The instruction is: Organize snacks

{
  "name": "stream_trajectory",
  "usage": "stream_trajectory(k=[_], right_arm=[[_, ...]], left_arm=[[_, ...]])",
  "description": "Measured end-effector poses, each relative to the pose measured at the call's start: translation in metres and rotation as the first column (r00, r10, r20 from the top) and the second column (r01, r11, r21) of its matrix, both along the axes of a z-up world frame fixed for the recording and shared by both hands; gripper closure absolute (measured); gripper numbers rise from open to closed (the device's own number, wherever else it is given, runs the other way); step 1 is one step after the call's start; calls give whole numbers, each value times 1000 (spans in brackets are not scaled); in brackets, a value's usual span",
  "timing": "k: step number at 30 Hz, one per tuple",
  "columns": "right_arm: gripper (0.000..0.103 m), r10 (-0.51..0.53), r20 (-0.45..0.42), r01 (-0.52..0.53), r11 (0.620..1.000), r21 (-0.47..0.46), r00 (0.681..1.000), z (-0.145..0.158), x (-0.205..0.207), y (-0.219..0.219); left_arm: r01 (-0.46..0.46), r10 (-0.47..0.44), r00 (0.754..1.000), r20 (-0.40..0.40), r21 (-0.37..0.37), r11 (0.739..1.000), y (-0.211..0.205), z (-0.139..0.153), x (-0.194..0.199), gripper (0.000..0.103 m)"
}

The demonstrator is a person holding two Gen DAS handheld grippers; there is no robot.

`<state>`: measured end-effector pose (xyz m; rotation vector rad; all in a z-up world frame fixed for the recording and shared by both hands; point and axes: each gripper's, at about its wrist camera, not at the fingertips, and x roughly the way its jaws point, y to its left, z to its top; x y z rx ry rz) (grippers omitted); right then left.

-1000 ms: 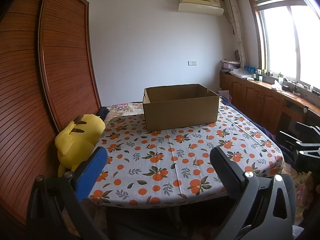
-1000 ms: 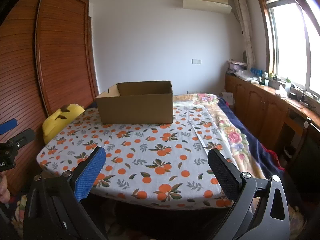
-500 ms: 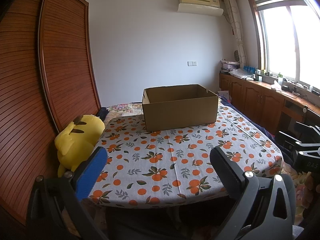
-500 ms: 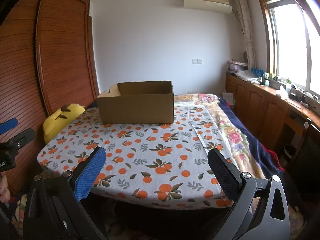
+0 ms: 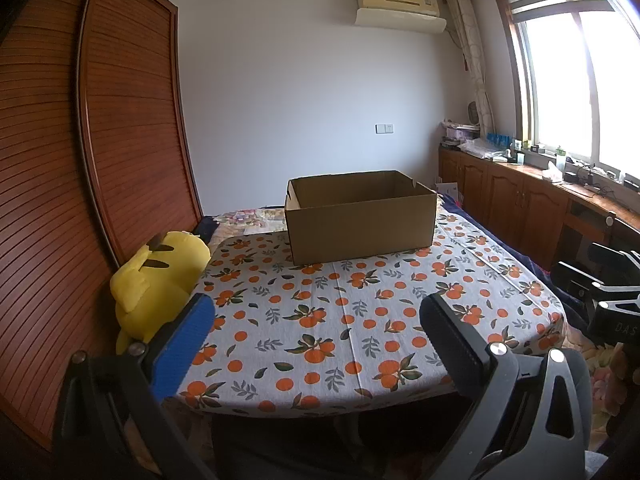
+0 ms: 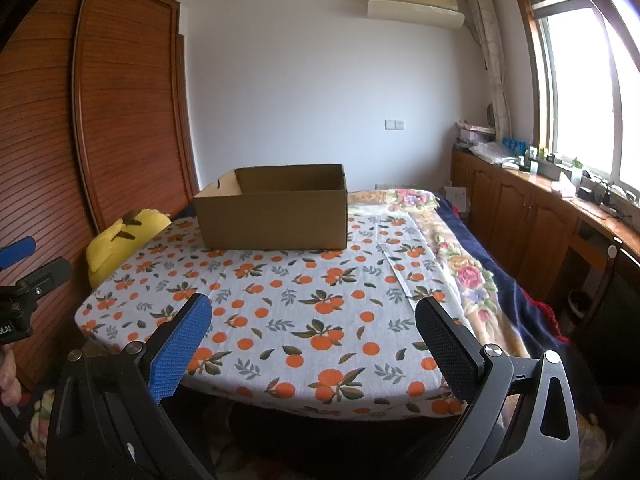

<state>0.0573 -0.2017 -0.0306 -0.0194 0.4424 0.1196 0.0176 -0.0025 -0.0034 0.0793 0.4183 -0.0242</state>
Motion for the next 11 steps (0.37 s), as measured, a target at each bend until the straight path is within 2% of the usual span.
stream_trajectory(k=[11], right_arm=[[0, 0, 0, 0, 1000, 1, 1000, 0, 0, 0]], left_arm=[[0, 0, 1000, 1, 0, 1000, 0, 0, 0, 0]])
